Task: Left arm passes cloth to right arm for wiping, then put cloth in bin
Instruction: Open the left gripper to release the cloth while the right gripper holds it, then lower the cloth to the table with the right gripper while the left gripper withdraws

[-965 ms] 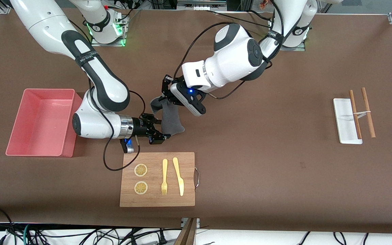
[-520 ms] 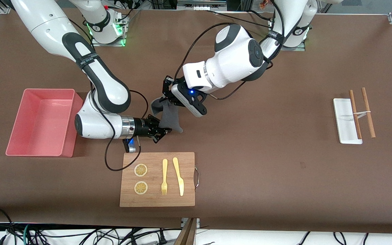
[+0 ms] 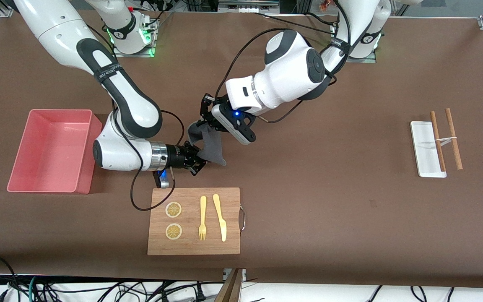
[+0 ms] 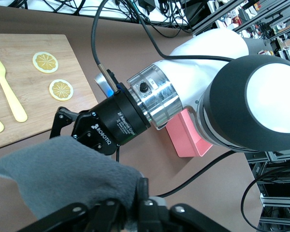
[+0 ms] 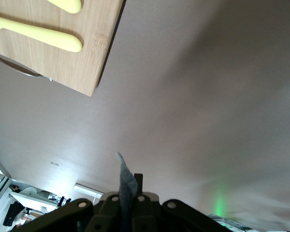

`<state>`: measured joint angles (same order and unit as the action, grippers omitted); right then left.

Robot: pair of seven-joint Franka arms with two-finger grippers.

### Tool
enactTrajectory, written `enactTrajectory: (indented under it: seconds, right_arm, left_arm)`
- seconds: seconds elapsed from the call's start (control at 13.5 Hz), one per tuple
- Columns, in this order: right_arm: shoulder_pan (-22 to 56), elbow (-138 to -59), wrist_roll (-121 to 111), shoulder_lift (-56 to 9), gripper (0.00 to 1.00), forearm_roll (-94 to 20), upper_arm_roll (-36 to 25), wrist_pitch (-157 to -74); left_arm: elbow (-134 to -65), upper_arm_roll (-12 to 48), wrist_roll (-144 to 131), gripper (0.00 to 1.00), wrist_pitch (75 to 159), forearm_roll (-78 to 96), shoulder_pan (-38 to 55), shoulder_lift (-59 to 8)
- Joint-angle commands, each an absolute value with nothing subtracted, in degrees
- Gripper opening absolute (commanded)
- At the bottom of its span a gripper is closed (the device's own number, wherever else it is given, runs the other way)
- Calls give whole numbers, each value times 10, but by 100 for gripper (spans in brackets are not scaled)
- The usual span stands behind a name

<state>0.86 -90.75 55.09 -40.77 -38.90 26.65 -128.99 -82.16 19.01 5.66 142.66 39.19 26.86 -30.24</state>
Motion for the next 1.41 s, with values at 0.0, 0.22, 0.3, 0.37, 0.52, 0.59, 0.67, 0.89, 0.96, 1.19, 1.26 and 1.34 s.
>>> enactTrajectory:
  seconds: [0.0, 0.22, 0.3, 0.37, 0.52, 0.59, 0.67, 0.89, 0.96, 1.19, 1.26, 1.34]
  right_arm:
    - [3, -904, 551, -401, 0, -398, 272, -1277]
    - [2, -904, 551, -396, 0, -381, 272, -1253]
    - [3, -903, 552, -395, 0, -362, 272, -1239]
    - [3, -901, 552, -395, 0, -342, 273, -1228]
    - [4, -898, 553, -392, 0, -314, 274, -1194]
    - [4, -897, 553, -392, 0, -291, 285, -1178]
    - [4, -898, 553, -392, 0, -254, 295, -1160]
    - [6, -903, 553, -395, 0, -193, 297, -1094]
    - [6, -908, 552, -395, 0, -172, 297, -1074]
    - [6, -918, 545, -398, 0, -93, 296, -1043]
    - [6, -919, 539, -398, 0, -72, 294, -1042]
    - [4, -919, 524, -398, 0, -49, 289, -1028]
  left_arm:
    - [-828, 188, 51, 100, 1421, 407, 265, -287]
    - [-858, 188, 51, 100, 1371, 405, 223, -252]
    - [-858, 186, 51, 100, 1330, 400, 201, -246]
    - [-857, 185, 52, 100, 1285, 398, 178, -239]
    - [-858, 182, 52, 100, 1203, 359, 141, -222]
    - [-857, 184, 52, 100, 1166, 313, 113, -213]
    - [-856, 184, 53, 100, 1127, 279, 89, -203]
    - [-852, 183, 58, 100, 1035, 174, 34, -179]
    - [-852, 183, 58, 100, 1012, 137, 21, -167]
    - [-852, 182, 56, 100, 950, 59, -22, -141]
    - [-851, 181, 54, 100, 928, 50, -43, -136]
    - [-850, 181, 53, 100, 906, 29, -59, -126]
